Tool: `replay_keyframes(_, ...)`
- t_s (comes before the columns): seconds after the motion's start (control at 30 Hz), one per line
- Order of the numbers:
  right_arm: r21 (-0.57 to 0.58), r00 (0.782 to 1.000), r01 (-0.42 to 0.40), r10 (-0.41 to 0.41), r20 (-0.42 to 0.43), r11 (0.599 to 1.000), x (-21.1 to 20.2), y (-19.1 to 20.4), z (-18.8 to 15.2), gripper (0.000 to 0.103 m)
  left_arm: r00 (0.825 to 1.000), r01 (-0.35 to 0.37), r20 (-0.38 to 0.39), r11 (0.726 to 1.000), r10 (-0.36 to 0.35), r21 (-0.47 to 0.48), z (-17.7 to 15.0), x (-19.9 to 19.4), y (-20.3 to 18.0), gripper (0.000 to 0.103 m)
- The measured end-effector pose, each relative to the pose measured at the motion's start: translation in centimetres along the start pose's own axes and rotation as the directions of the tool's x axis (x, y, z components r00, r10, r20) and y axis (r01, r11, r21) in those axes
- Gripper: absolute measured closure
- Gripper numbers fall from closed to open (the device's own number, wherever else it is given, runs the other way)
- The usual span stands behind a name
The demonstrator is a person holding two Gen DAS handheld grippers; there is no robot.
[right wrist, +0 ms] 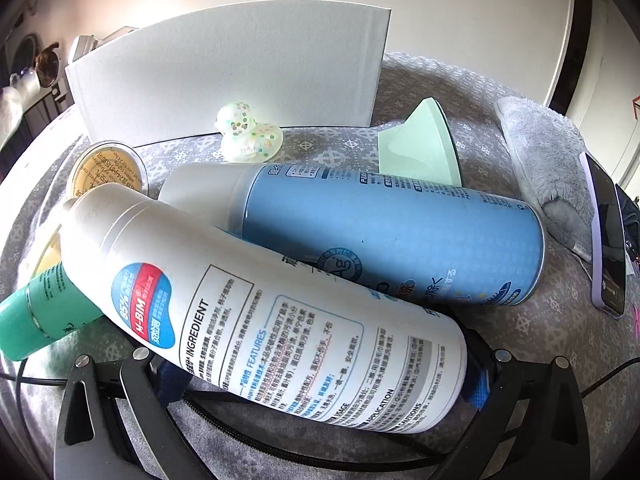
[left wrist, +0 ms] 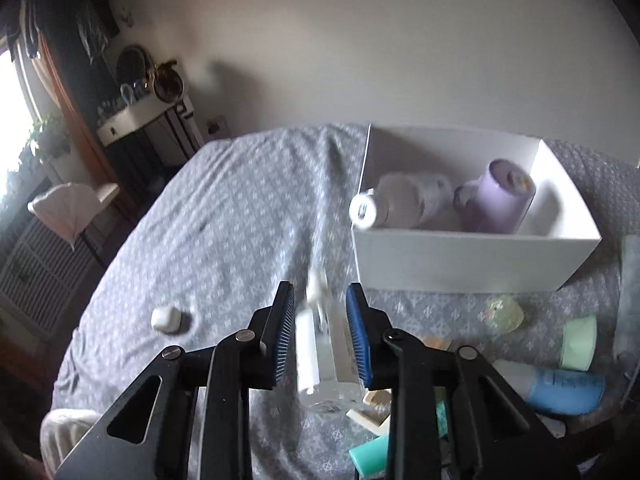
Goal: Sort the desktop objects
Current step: 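Lift the alcohol bottle with the left gripper and carry it toward the white box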
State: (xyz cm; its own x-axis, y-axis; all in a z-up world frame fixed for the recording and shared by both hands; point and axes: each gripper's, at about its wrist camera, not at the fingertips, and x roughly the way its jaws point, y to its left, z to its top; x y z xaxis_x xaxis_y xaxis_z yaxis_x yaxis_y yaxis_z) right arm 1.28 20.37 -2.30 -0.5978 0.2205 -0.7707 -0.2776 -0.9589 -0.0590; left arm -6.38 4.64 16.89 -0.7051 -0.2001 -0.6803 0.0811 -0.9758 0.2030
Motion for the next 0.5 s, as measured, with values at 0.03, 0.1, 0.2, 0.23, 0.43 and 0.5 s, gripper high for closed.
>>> replay_keyframes(0.03, 0.0, 1.0, 0.0, 0.0, 0.0, 1.0, 0.0, 0.0, 0.0, 0.0, 0.999, 0.008, 0.033, 1.0, -0.009, 0.012, 1.0, -0.4, -0.2, 0.077)
replay_keyframes(0.1, 0.0, 1.0, 0.0, 0.0, 0.0, 1.0, 0.0, 0.0, 0.0, 0.0, 0.996, 0.038, 0.081, 0.999, -0.04, 0.027, 3.0, -1.1, -1.0, 0.077)
replay_keyframes(0.2, 0.001, 1.0, -0.001, 0.001, 0.0, 1.0, 0.0, -0.1, 0.0, 0.0, 0.991, 0.082, 0.104, 0.995, -0.088, 0.053, 5.6, -1.4, -3.2, 0.077)
replay_keyframes(0.23, 0.001, 1.0, -0.001, 0.001, 0.0, 1.0, 0.0, 0.0, 0.0, 0.0, 0.988, 0.102, 0.109, 0.993, -0.108, 0.057, 6.1, -1.5, -3.8, 0.077)
replay_keyframes(0.43, 0.001, 1.0, -0.001, 0.001, 0.0, 1.0, -0.1, 0.0, 0.0, 0.0, 0.995, 0.086, 0.057, 0.996, -0.085, -0.011, 3.0, -1.2, -3.4, 0.067)
replay_keyframes(0.5, 0.001, 1.0, -0.001, 0.001, 0.0, 1.0, -0.1, 0.0, 0.0, 0.0, 0.999, 0.043, -0.001, 0.999, -0.043, -0.032, 0.6, 0.5, -2.5, 0.023)
